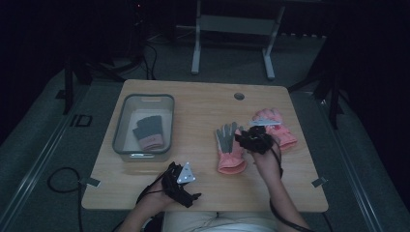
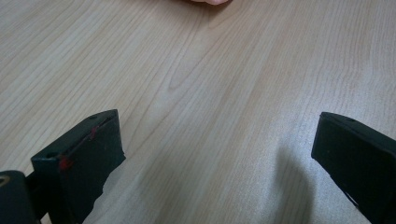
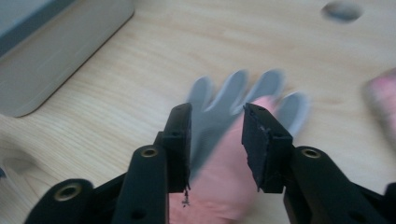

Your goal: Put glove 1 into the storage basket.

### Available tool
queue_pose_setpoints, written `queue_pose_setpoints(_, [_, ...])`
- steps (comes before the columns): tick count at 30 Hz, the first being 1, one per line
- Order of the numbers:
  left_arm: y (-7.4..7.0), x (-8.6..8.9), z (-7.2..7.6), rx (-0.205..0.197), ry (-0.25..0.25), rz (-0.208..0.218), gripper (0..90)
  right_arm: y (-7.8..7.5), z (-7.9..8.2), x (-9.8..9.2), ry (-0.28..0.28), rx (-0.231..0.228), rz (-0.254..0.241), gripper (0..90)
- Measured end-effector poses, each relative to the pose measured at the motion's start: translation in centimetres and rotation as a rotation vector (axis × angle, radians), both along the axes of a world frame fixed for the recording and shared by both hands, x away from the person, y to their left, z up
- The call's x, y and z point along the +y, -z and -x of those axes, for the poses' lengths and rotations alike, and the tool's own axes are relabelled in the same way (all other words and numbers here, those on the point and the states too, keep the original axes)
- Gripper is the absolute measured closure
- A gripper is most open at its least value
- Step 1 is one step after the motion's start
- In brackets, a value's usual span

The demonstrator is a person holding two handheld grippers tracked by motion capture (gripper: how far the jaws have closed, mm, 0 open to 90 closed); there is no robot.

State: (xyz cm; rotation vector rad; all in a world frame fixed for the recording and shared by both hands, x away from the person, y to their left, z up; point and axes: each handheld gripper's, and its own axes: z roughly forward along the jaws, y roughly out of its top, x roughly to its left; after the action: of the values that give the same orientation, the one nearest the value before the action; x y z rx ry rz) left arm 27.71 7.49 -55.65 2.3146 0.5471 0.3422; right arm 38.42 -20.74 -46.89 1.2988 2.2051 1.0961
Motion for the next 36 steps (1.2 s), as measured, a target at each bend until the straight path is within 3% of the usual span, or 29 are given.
queue_pose_setpoints(4, [0.0,0.0,0.0,-0.001,0.001,-0.005,1.8,-1.5,-1.0,-3.6,-0.008,-0.071,0.054,59.4])
queue_pose_setpoints(8, [0.0,0.0,0.0,0.000,0.003,-0.011,1.8,-1.7,-2.9,-7.7,0.025,-0.099,0.115,59.5])
queue_pose_setpoints(12, [0.1,0.2,-0.1,0.001,-0.006,-0.008,1.8,-1.0,-5.1,-11.1,0.072,-0.088,0.146,59.3])
queue_pose_setpoints(15, [0.1,0.2,-0.1,0.004,-0.009,-0.016,1.8,-0.2,-6.9,-12.9,0.056,-0.041,0.102,56.6])
queue_pose_setpoints(16, [0.1,0.2,-0.1,0.006,-0.008,-0.019,1.8,0.1,-7.5,-13.3,0.059,-0.035,0.109,56.3])
queue_pose_setpoints(19, [0.1,0.1,-0.1,0.007,-0.012,-0.018,1.8,1.0,-9.2,-13.9,0.080,0.000,0.160,55.5])
queue_pose_setpoints(23, [0.1,0.1,0.0,0.006,-0.019,-0.018,1.8,2.6,-10.6,-13.9,0.067,0.032,0.227,53.1])
queue_pose_setpoints(26, [0.2,0.1,0.0,0.003,-0.023,-0.024,1.8,3.7,-11.0,-13.6,0.033,0.035,0.246,53.3])
queue_pose_setpoints(29, [0.2,0.2,0.0,0.004,-0.024,-0.019,1.8,5.0,-11.1,-13.5,0.020,0.032,0.286,55.4])
queue_pose_setpoints(32, [0.2,0.2,0.0,0.005,-0.027,-0.015,1.8,5.5,-11.0,-13.5,0.023,0.016,0.292,57.8])
queue_pose_setpoints(36, [0.2,0.2,0.0,0.003,-0.027,-0.016,1.8,5.7,-10.8,-13.0,0.033,0.013,0.314,69.2])
